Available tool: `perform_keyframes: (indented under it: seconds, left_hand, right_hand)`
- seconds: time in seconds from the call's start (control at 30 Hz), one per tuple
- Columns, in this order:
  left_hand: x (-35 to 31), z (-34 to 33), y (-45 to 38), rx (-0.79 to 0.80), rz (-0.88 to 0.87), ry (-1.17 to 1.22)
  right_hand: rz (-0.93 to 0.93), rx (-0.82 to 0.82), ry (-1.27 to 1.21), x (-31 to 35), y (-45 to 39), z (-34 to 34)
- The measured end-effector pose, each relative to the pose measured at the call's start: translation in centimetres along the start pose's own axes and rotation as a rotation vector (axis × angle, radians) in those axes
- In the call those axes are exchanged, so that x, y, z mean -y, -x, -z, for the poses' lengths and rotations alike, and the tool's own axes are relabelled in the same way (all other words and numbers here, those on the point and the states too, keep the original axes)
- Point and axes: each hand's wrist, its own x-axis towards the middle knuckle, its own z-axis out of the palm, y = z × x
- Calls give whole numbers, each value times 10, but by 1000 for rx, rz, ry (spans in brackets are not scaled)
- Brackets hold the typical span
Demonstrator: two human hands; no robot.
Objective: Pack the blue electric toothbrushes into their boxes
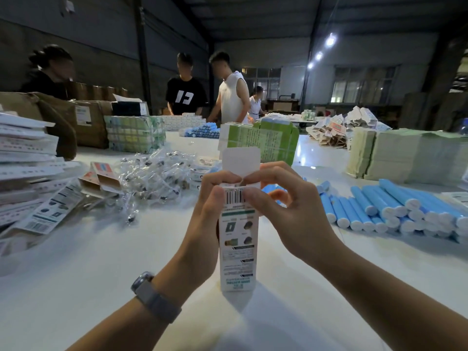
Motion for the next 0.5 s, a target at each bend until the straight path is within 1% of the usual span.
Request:
perform_keyframes:
  seconds: [0.2,0.3,0.4,0.5]
  left_hand:
    - [-3,1,-1,-24,49,-32]
    - [-4,2,0,-67,35,-29]
    - [-3,2,0,-81,5,-18]
    - [-5,3,0,-73,27,6]
  right_hand:
    - [-50,-48,-103,-4,0,-3]
    - [-25,-70,-112,-5,1,-4]
    - [-52,-54,-114,-6,0,-3]
    - [-60,-22,-83,-6,-3,1]
